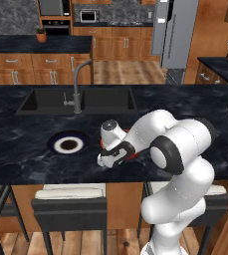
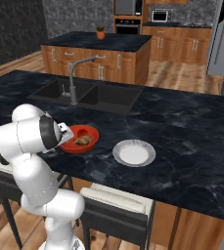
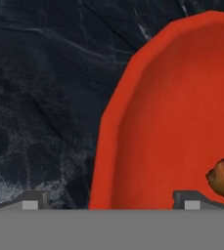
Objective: Pick the chicken drumstick and tomato from their plates and place them in the bowl. Then put the bowl in the fridge.
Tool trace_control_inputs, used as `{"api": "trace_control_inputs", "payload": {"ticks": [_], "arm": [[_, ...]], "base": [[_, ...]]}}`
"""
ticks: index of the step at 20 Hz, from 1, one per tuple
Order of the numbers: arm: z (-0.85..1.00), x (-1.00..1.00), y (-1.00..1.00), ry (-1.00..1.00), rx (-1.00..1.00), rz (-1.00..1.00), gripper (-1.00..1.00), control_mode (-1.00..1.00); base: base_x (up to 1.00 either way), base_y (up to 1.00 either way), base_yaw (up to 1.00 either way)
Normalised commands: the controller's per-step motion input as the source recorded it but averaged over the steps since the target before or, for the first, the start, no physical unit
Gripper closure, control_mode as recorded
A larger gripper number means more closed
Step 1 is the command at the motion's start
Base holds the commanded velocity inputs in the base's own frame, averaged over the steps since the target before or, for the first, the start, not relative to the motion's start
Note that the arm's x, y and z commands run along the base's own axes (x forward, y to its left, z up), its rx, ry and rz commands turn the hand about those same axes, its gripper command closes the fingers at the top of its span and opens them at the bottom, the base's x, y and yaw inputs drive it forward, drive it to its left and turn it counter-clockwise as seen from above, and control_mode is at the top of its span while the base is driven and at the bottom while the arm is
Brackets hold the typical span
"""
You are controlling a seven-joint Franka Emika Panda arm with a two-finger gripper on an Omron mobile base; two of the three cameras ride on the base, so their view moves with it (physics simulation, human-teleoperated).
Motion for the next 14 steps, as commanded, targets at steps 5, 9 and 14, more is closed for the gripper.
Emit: {"api": "trace_control_inputs", "payload": {"ticks": [5,9,14], "arm": [[-0.10,0.00,-0.01,0.01,0.00,0.00,1.00,-1.00],[-0.04,-0.07,-0.04,0.03,0.00,0.00,1.00,-1.00],[0.04,-0.08,-0.03,-0.02,0.00,0.00,1.00,-1.00]], "base": [[0.00,0.00,0.00],[0.00,0.00,0.00],[0.00,0.00,0.00]]}}
